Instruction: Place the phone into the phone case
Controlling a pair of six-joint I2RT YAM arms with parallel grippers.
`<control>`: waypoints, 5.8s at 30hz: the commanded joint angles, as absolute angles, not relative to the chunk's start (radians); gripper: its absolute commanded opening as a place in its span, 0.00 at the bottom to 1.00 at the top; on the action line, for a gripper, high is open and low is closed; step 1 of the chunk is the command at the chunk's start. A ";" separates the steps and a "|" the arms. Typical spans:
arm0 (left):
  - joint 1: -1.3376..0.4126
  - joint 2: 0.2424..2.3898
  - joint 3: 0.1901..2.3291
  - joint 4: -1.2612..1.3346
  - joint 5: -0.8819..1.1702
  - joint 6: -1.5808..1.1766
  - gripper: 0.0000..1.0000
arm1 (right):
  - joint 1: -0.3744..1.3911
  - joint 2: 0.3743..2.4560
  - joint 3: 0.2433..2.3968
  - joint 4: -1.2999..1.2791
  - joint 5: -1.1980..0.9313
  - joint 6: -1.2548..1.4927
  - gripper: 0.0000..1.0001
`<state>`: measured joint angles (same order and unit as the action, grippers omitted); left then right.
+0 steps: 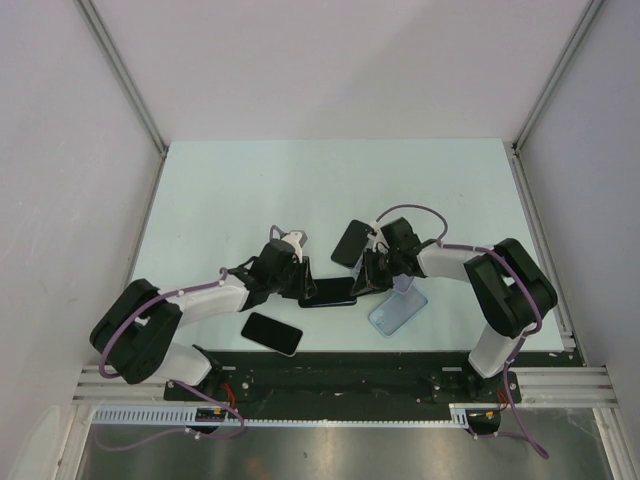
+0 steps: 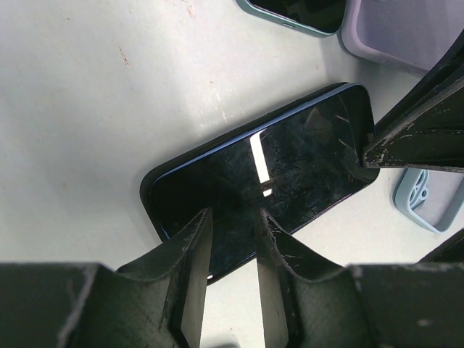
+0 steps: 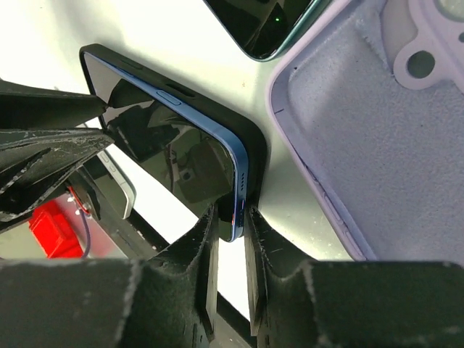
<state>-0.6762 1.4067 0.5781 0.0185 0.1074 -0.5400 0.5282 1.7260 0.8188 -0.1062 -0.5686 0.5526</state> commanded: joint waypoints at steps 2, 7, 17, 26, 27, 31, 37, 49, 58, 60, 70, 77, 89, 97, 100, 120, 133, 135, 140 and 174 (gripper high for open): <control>-0.683 1.442 0.575 -0.066 0.094 -0.514 0.37 | 0.590 1.810 0.834 -0.228 -0.296 0.476 0.15; -0.690 1.465 0.607 -0.064 0.106 -0.512 0.37 | 0.617 1.865 0.841 -0.259 -0.220 0.474 0.13; -0.713 1.482 0.635 -0.066 0.112 -0.515 0.37 | 0.689 1.960 0.851 -0.305 -0.112 0.486 0.11; -0.723 1.471 0.653 -0.064 0.129 -0.523 0.37 | 0.790 2.019 0.923 -0.436 0.150 0.523 0.10; -0.724 1.465 0.653 -0.064 0.130 -0.522 0.36 | 0.799 2.023 0.931 -0.463 0.170 0.526 0.10; -0.724 1.447 0.653 -0.066 0.132 -0.523 0.37 | 0.862 2.055 0.983 -0.521 0.256 0.529 0.10; -0.724 1.434 0.640 -0.064 0.129 -0.529 0.37 | 0.936 2.054 1.049 -0.587 0.373 0.538 0.11; -0.723 1.425 0.621 -0.064 0.118 -0.531 0.38 | 0.960 1.761 1.049 -0.502 0.316 0.532 0.43; -0.723 1.419 0.615 -0.064 0.115 -0.523 0.38 | 0.875 1.637 0.982 -0.387 0.094 0.532 0.64; -0.723 1.416 0.615 -0.064 0.114 -0.520 0.37 | 0.830 1.618 0.953 -0.336 0.014 0.535 0.65; -0.723 1.417 0.618 -0.064 0.114 -0.514 0.38 | 0.641 1.641 0.819 -0.131 -0.302 0.555 0.63; -0.723 1.420 0.621 -0.066 0.115 -0.511 0.38 | 0.609 1.742 0.819 -0.017 -0.376 0.558 0.53; -0.724 1.437 0.637 -0.066 0.118 -0.508 0.38 | 0.618 1.813 0.819 -0.069 -0.335 0.509 0.16; -0.724 1.428 0.634 -0.066 0.118 -0.509 0.38 | 0.735 1.783 0.819 -0.161 -0.351 0.508 0.11; -0.724 1.413 0.634 -0.069 0.127 -0.509 0.38 | 0.796 1.776 0.819 -0.181 -0.367 0.528 0.11; -0.747 1.414 0.591 -0.080 0.123 -0.531 0.35 | 0.798 1.617 0.807 -0.239 -0.393 0.555 0.30; -0.802 1.474 0.580 -0.083 0.081 -0.545 0.25 | 0.741 1.677 0.765 -0.071 -0.498 0.597 0.48; -0.802 1.471 0.575 -0.081 0.072 -0.548 0.24 | 0.729 1.698 0.767 -0.034 -0.518 0.612 0.48; -0.802 1.462 0.574 -0.083 0.071 -0.546 0.22 | 0.712 1.772 0.767 0.035 -0.520 0.630 0.44; -0.842 1.571 0.673 -0.319 0.003 -0.560 0.18 | 0.948 2.002 1.017 -0.495 0.245 0.520 0.16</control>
